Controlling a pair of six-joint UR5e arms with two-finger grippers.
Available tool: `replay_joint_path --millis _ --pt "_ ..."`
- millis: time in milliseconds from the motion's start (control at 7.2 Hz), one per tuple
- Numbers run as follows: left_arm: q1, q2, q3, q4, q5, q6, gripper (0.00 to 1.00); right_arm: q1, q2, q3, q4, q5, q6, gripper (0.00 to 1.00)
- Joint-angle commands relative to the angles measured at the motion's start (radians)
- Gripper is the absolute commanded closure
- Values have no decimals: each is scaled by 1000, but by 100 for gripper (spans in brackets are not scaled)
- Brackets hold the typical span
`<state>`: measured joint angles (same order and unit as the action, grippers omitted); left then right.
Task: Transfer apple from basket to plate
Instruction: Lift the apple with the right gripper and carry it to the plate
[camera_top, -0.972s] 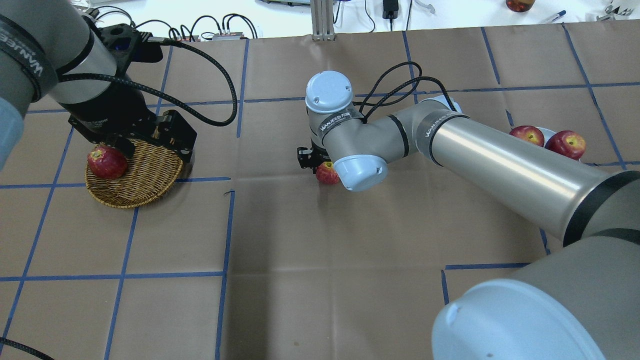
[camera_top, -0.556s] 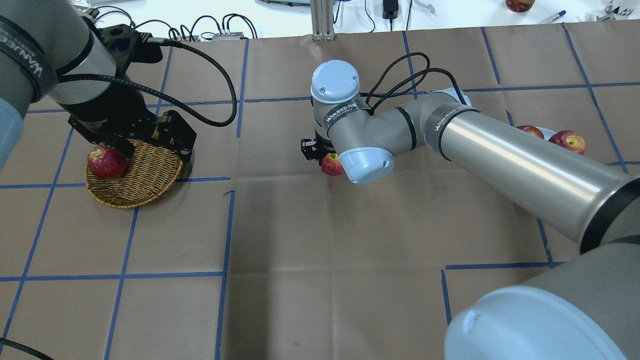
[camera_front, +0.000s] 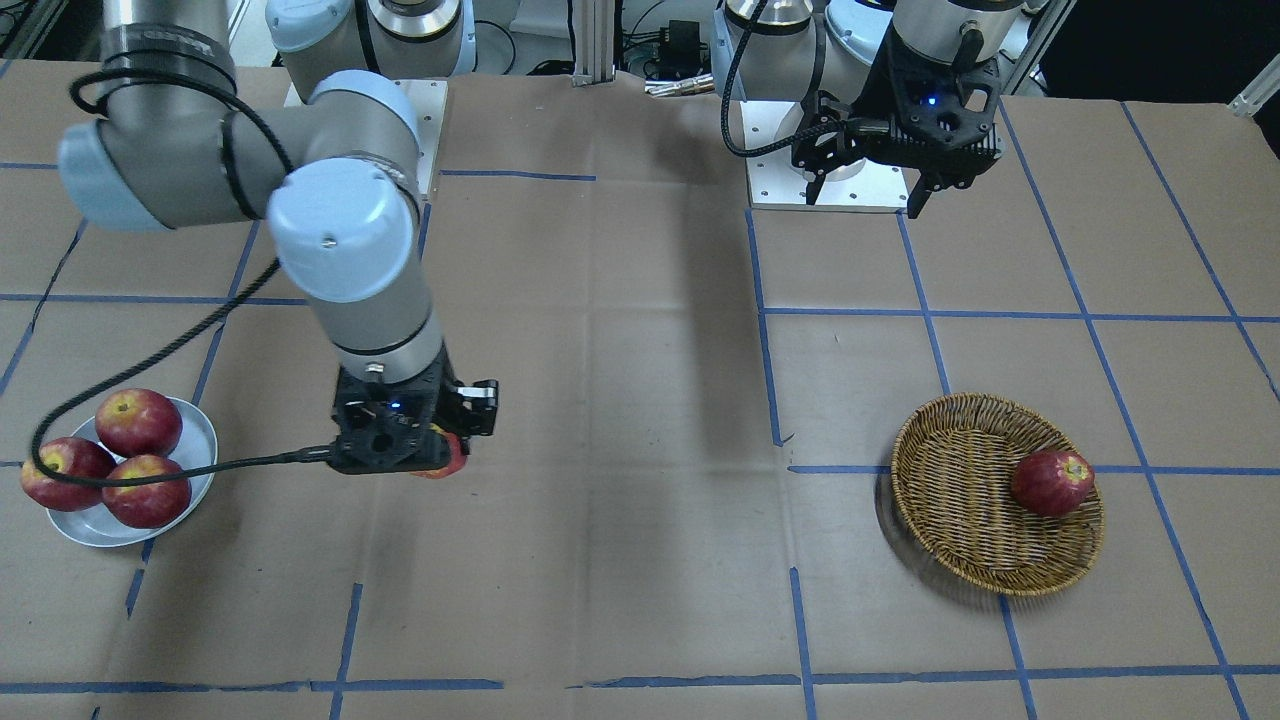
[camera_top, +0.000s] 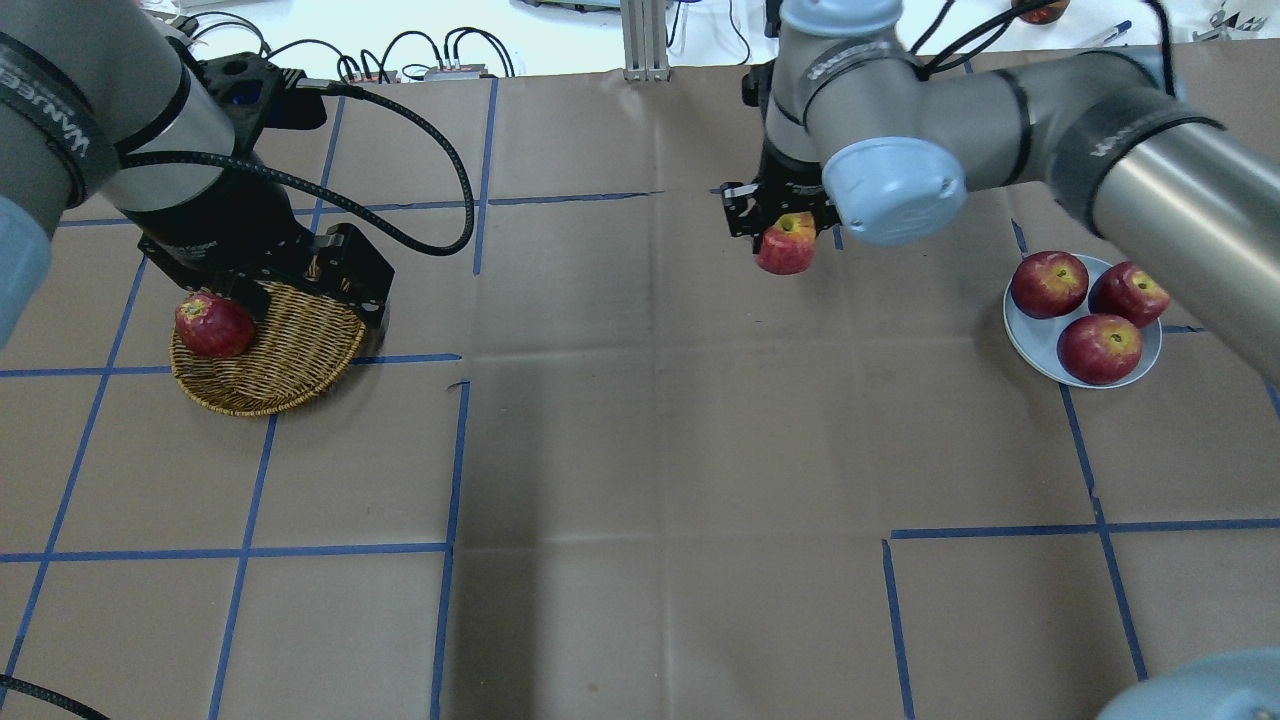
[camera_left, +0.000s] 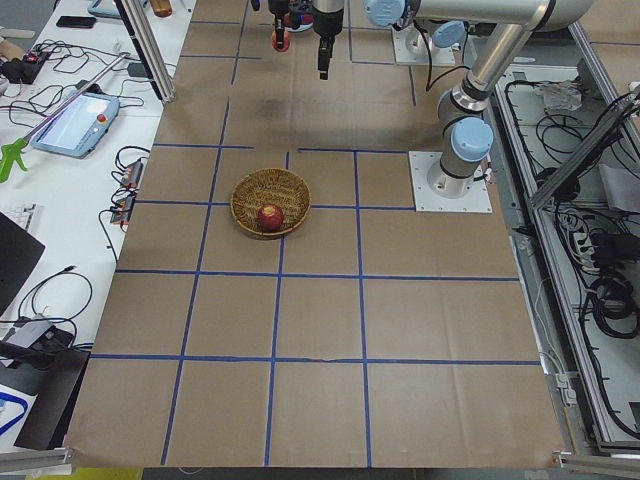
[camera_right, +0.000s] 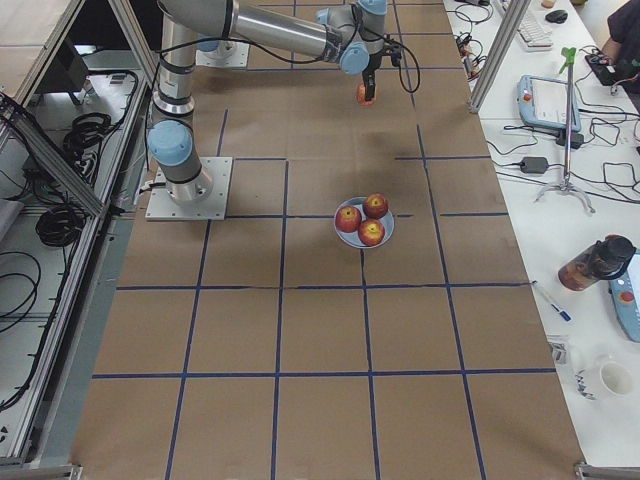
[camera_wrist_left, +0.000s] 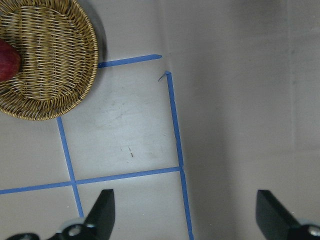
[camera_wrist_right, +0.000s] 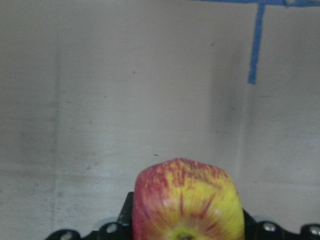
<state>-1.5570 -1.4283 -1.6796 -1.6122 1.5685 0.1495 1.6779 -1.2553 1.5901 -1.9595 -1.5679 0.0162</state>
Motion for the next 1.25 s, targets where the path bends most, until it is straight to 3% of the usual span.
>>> replay_joint_path --millis 0,556,972,1111 --pt "0 -3 3 0 -1 -7 1 -195 -58 19 50 -4 -308 81" --pt "-2 -3 -5 0 -1 -7 1 -562 -49 79 -1 19 -868 81" --pt "-3 -1 -3 0 -1 -5 1 -584 -21 192 -154 14 -883 81" --pt "-3 -3 -3 0 -1 -5 1 -584 -21 197 -157 14 -883 80"
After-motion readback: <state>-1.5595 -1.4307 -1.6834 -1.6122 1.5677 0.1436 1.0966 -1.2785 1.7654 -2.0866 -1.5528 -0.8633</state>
